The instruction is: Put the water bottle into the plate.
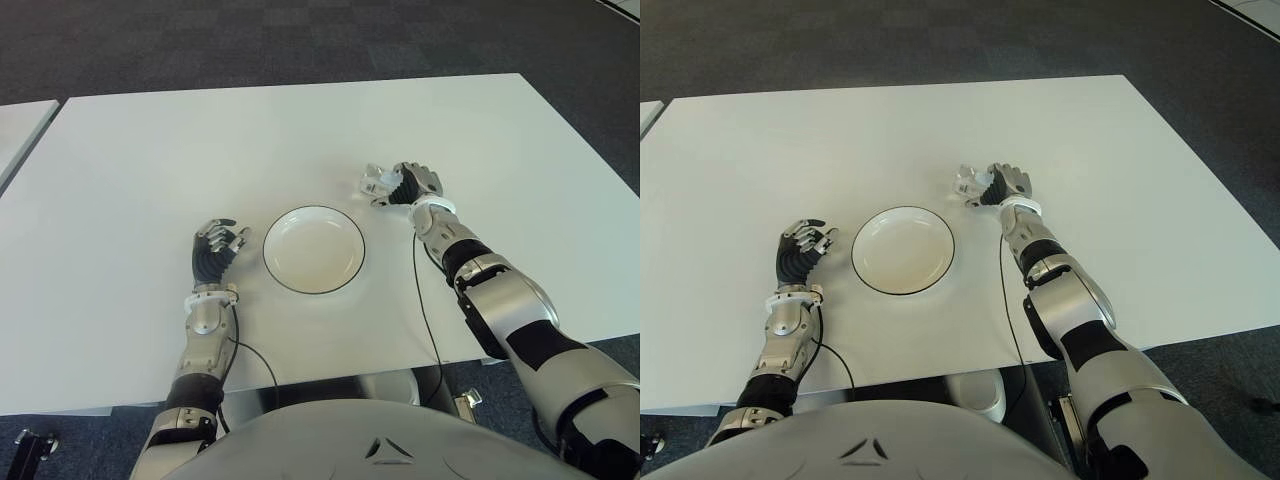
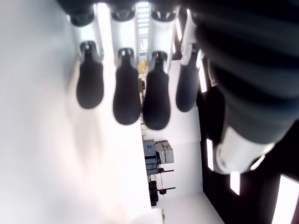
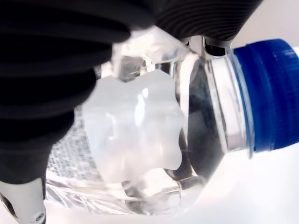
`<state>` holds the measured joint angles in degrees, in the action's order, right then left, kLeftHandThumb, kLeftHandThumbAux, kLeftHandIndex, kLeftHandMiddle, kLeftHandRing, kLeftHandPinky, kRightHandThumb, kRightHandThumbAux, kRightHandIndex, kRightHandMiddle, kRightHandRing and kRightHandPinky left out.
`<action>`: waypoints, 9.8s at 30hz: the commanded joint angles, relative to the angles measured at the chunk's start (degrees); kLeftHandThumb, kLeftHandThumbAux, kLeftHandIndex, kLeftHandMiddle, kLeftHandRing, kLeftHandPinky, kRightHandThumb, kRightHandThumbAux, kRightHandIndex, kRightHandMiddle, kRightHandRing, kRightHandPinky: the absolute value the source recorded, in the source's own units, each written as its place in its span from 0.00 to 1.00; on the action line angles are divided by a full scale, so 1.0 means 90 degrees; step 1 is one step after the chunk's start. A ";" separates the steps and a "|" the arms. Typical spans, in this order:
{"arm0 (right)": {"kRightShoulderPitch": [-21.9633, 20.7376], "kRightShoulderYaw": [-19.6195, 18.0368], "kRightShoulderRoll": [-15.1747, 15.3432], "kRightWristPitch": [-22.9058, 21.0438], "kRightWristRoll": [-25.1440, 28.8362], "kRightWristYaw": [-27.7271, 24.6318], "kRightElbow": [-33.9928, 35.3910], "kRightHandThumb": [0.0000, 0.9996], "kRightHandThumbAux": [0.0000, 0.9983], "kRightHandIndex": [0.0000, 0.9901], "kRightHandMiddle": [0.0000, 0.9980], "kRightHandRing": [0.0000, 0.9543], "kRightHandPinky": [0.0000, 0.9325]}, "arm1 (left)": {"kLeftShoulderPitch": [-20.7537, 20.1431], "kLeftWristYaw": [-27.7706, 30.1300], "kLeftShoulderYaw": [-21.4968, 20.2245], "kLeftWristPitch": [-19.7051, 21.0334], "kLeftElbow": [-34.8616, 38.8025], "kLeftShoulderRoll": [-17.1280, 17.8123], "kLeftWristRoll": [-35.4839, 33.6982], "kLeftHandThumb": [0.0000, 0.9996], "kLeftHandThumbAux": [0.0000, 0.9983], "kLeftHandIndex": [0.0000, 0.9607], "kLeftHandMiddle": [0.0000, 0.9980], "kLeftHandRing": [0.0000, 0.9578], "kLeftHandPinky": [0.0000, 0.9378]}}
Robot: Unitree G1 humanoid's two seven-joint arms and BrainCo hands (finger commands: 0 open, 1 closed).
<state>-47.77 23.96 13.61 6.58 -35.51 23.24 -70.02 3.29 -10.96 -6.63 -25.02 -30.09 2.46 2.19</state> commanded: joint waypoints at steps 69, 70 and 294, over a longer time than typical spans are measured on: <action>0.1410 0.2103 0.0640 0.2173 -0.1032 -0.5794 0.4616 0.48 0.70 0.24 0.29 0.34 0.39 | 0.0355 -0.0001 -0.0066 0.0463 -0.0675 -0.0107 -0.0067 0.70 0.72 0.45 0.67 0.70 0.68; 0.1423 0.2146 0.0634 0.2130 -0.1100 -0.5804 0.4655 0.44 0.69 0.17 0.21 0.24 0.29 | 0.0355 0.0011 -0.0066 0.0447 -0.0677 -0.0105 -0.0069 0.70 0.72 0.45 0.67 0.70 0.68; 0.4548 -0.3345 -0.2122 0.3359 0.4018 -0.1195 0.2533 0.71 0.73 0.44 0.75 0.78 0.82 | 0.0550 0.0137 -0.0036 0.0502 -0.0233 -0.0088 0.0084 0.71 0.72 0.45 0.69 0.72 0.72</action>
<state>-9.35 -5.34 -3.43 37.82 -0.20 11.80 -43.51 4.66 -10.75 -7.63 -24.15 -28.54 2.15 2.89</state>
